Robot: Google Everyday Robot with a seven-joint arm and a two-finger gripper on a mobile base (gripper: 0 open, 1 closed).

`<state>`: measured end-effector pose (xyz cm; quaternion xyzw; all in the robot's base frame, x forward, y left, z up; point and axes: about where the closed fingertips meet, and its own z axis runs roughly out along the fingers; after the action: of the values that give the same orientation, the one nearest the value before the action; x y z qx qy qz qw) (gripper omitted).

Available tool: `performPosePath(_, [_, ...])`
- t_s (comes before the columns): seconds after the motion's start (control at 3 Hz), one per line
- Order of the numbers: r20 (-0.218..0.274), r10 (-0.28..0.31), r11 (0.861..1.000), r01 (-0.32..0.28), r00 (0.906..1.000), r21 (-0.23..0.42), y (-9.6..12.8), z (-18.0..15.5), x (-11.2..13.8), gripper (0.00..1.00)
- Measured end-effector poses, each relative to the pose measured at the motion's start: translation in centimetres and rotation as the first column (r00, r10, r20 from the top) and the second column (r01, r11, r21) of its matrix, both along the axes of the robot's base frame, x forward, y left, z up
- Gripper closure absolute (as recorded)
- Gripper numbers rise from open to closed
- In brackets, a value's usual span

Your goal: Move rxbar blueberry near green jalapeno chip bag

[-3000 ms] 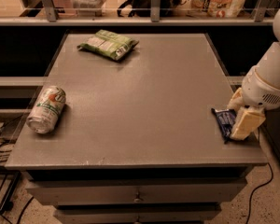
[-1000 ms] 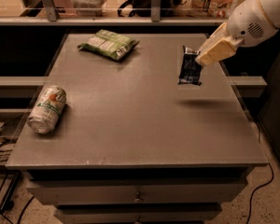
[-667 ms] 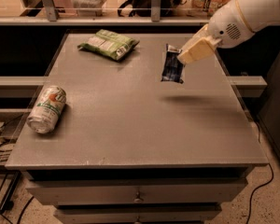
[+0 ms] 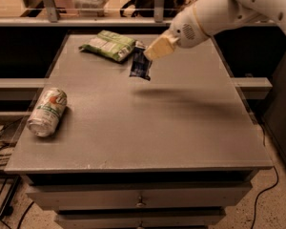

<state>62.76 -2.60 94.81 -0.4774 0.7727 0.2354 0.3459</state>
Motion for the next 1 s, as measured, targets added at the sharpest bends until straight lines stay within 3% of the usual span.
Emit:
performPosePath(0.67, [-0.018,-0.021,1.000,0.021,0.9996,-0.001,0.0,-0.5,0.1,1.00])
performPosePath(1.0, [-0.020,-0.053,0.998,0.053,0.9984,0.036,1.0,-1.9,1.7,1.00])
